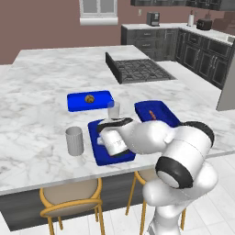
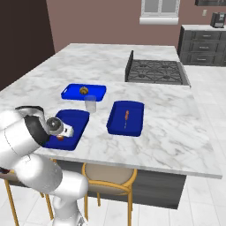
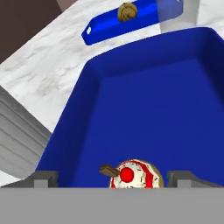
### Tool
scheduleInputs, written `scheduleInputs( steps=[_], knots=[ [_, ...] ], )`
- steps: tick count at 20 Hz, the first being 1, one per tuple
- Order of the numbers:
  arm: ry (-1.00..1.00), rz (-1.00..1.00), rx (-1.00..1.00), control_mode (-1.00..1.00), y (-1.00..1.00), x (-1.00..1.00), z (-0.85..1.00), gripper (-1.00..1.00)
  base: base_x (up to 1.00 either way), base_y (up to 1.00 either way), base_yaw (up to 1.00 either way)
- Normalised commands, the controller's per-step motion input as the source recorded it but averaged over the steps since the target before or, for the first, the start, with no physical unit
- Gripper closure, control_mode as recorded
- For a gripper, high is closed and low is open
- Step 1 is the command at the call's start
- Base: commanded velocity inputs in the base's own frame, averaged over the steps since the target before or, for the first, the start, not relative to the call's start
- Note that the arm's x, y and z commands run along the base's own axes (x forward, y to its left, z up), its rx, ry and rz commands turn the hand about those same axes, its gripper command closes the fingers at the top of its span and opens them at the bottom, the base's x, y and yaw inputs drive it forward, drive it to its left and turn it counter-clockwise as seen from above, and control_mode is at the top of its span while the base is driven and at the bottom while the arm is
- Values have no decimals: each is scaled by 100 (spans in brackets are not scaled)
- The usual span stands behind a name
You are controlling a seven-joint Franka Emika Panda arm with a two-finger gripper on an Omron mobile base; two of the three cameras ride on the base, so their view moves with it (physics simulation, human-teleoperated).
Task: Take the cupcake and donut from the fridge and place them on the empty tray on the dining counter.
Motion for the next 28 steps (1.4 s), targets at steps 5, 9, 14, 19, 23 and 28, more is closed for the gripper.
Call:
scheduleInputs(
  steps=[5,9,14,19,23,28],
  knots=[
    [0,-2,0,-100,-21,-41,100,-100,0,0,0],
    [20,-6,-4,-100,-46,-41,100,-100,0,0,0],
    [9,-8,-10,-100,-38,6,100,-100,0,0,0],
    [11,-13,0,-100,-45,7,100,-100,0,0,0],
    [36,-13,3,-100,-52,-5,100,-100,0,0,0],
    [9,-6,-6,-100,-11,-66,51,-100,0,0,0]
  ],
)
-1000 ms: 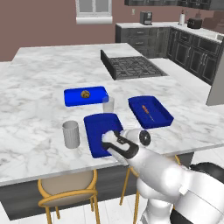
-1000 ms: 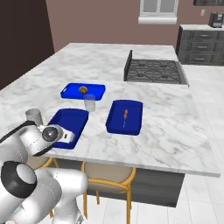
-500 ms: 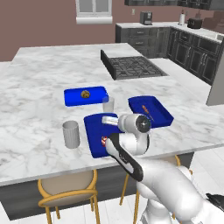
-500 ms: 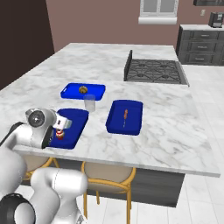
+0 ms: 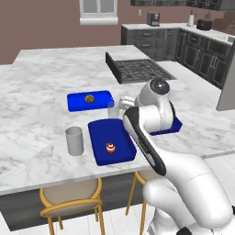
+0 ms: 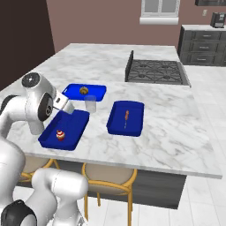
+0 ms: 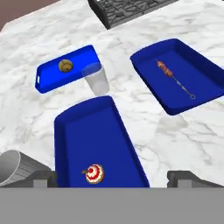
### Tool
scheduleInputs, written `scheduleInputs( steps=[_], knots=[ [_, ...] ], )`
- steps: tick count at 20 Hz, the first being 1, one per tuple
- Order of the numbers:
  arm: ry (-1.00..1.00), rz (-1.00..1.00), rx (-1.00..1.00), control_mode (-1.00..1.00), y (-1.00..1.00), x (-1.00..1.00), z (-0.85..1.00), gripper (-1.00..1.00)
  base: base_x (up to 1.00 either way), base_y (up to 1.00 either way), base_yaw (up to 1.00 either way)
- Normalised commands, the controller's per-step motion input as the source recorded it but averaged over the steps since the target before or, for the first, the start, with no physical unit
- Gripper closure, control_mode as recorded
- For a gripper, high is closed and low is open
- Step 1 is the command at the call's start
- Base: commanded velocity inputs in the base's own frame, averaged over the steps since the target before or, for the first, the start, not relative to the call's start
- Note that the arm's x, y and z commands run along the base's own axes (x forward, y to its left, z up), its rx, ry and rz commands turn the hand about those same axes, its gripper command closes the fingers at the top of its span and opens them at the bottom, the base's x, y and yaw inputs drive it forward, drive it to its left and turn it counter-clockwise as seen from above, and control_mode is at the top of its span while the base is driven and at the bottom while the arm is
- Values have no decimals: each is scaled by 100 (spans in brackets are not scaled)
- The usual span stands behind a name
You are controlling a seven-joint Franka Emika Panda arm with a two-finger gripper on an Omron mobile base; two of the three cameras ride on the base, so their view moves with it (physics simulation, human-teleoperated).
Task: Take the cupcake and donut from the fridge and place them on the empty tray on the dining counter.
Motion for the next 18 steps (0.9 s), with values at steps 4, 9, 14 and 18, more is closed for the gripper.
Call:
scheduleInputs(
  steps=[4,9,14,18],
  knots=[
    [-24,7,-15,-100,-5,-100,43,-100,0,0,0],
    [-15,17,-19,-100,-36,-100,99,-100,0,0,0],
    [-13,33,-4,-100,-45,-100,59,-100,0,0,0],
    [-17,43,-8,-100,7,-100,14,-100,0,0,0]
  ],
)
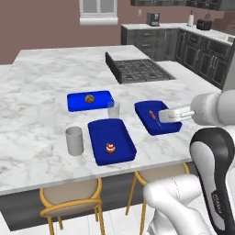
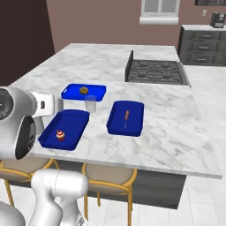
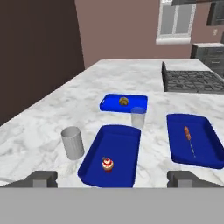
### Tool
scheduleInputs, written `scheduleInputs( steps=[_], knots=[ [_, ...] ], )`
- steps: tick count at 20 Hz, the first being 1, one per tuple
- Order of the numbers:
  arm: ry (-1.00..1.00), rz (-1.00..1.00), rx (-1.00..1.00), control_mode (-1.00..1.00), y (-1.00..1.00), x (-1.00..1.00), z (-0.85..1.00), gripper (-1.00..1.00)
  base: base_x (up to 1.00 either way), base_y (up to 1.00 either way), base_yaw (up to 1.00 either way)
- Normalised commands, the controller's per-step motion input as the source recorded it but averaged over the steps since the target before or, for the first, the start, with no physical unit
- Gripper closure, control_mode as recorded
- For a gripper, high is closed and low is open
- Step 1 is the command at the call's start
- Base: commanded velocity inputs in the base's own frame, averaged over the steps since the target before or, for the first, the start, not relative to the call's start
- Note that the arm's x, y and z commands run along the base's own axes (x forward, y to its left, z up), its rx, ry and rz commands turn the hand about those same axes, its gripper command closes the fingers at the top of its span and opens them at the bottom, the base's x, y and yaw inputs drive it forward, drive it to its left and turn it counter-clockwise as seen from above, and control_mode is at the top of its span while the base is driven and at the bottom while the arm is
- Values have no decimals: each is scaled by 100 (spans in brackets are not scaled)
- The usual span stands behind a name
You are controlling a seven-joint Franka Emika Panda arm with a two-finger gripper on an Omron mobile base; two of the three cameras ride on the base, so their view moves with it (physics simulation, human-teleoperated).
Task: Take the cupcake and donut from the fridge and place them on the empty tray on the dining counter.
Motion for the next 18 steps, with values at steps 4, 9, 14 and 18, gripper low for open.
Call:
scheduleInputs(
  steps=[4,9,14,18],
  knots=[
    [-13,10,-16,-100,7,-96,26,-100,0,0,0],
    [-12,-21,-1,-100,7,-42,41,-100,0,0,0],
    [0,-23,1,100,-2,-14,10,-100,-16,-31,-43],
    [0,0,0,100,0,0,0,-100,-15,-31,-81]
  ],
)
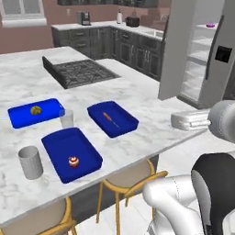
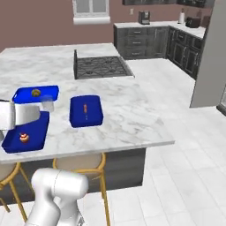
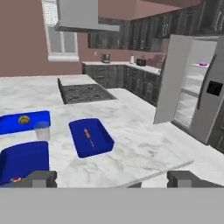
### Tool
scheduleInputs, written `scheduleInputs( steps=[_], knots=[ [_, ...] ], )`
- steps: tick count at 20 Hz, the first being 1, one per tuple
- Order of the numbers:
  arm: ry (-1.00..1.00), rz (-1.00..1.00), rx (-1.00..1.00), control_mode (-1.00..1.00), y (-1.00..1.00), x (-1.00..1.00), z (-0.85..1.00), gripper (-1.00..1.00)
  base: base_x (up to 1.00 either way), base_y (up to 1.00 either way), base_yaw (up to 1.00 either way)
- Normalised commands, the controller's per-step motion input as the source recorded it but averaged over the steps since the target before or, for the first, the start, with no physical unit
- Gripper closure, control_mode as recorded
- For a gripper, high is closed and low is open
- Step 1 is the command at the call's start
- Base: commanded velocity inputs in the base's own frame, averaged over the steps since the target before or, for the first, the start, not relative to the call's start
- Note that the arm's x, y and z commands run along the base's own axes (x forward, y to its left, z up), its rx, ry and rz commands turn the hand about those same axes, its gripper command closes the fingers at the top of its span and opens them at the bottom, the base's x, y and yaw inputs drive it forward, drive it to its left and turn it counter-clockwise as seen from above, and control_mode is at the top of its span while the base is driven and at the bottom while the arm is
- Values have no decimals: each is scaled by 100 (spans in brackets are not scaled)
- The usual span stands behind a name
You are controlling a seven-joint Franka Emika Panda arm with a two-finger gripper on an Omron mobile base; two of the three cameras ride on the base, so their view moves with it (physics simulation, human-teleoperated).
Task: Take the cupcake and donut from the fridge and place them on the empty tray on the dining counter.
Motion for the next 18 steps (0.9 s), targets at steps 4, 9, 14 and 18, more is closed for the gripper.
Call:
scheduleInputs(
  steps=[4,9,14,18],
  knots=[
    [0,0,0,100,0,0,0,-100,0,-1,-98],
    [0,0,0,100,0,0,0,-100,24,-61,-60],
    [0,0,0,100,0,0,0,-100,10,-100,-18],
    [0,0,0,100,0,0,0,-100,44,-100,-13]
  ],
)
